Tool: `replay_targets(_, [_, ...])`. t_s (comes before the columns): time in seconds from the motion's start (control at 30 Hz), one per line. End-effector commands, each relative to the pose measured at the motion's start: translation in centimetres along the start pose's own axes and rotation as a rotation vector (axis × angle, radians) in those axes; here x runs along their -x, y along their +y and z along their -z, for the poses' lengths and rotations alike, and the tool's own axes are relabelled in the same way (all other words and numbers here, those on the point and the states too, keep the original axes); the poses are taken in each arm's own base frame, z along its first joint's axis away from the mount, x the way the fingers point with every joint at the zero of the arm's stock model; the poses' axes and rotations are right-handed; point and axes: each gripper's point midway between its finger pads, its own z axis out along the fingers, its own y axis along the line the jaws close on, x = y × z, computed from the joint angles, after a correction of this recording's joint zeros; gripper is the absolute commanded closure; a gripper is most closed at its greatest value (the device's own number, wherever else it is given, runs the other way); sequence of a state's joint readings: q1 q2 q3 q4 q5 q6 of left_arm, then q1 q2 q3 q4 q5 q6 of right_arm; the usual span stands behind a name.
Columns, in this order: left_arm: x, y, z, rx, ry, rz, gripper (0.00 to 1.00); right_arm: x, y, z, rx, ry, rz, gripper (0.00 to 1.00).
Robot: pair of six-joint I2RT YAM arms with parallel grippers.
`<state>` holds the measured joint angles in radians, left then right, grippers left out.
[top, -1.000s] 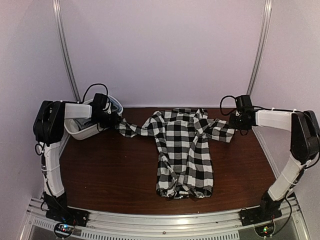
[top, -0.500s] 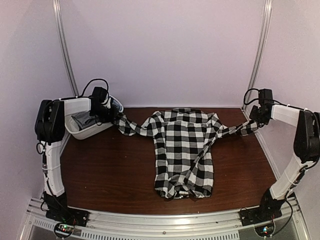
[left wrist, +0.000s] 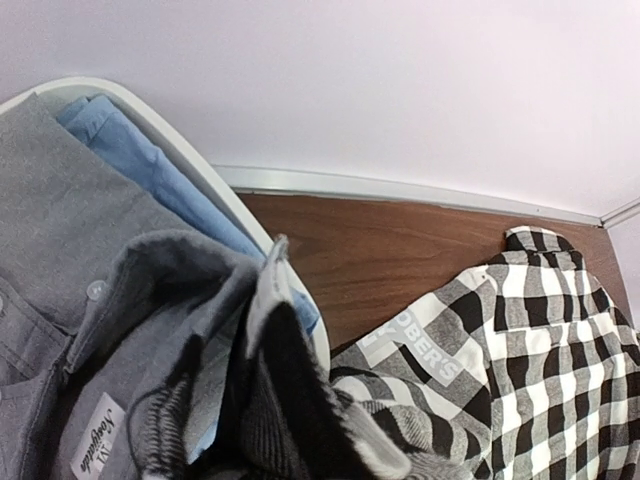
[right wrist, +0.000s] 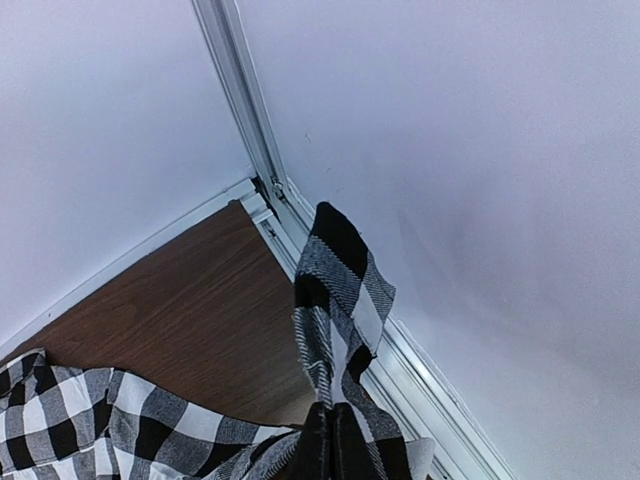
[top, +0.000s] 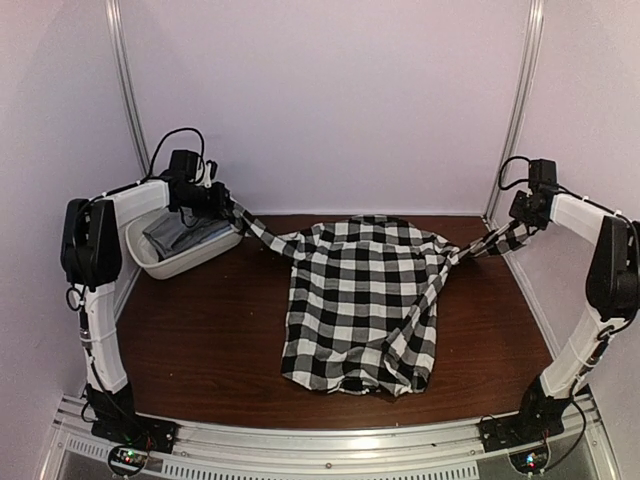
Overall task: Fold and stack the long sleeve shirts
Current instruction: Flatten out the crumpled shirt at the center of the board.
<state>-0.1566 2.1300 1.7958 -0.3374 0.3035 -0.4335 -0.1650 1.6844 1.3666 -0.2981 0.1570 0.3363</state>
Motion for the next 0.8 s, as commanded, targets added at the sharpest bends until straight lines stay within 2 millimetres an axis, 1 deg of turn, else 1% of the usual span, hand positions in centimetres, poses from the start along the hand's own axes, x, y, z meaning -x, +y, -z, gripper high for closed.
replay_targets(0.0, [5.5,-1.9,3.8,-0.009,-0.164,-0.074,1.00,0.5,-1.3,-0.8,-0.029,0.005,0.008,1.00])
replay_targets(0.13, [6.5,-0.9,4.1,0.057,-0.185,-0.077,1.00,0.5,-1.2,-1.4,-0.025,0.022,0.026,0.99])
replay_targets(0.2, [6.5,-0.8,3.9,0.058,-0.175,-0.079,1.00,0.3,-0.5,-1.5,0.011,0.037,0.031,0.97])
replay_targets(0.23, [6.4,-1.1,3.7,0.046,-0.169,-0.080,1.00,-0.1,0.1,-1.6,0.044,0.051,0.033,0.95])
replay_targets(0.3, [5.9,-1.5,3.3,0.018,-0.150,-0.079,1.00,-1.0,1.4,-1.7,0.103,0.079,0.039,0.87])
replay_targets(0.37, [4.9,-2.2,2.6,-0.008,-0.121,-0.082,0.99,-2.0,2.5,-1.5,0.127,0.102,0.061,0.77])
replay_targets(0.47, [2.8,-2.6,1.5,0.012,-0.073,-0.096,0.94,-3.6,3.9,-0.9,0.147,0.131,0.095,0.60])
replay_targets(0.53, [1.3,-3.1,1.0,0.021,-0.040,-0.112,0.93,-4.5,4.6,-0.2,0.161,0.144,0.110,0.52])
replay_targets(0.57, [0.6,-3.5,0.8,0.027,-0.026,-0.127,0.93,-5.1,5.2,0.3,0.175,0.151,0.120,0.50])
replay_targets(0.67, [-1.9,-5.3,0.2,0.028,0.015,-0.167,0.93,-7.5,8.1,2.4,0.217,0.168,0.190,0.47])
replay_targets(0.77, [-4.4,-7.0,-0.4,0.021,0.057,-0.199,0.93,-11.2,11.3,4.8,0.281,0.206,0.270,0.45])
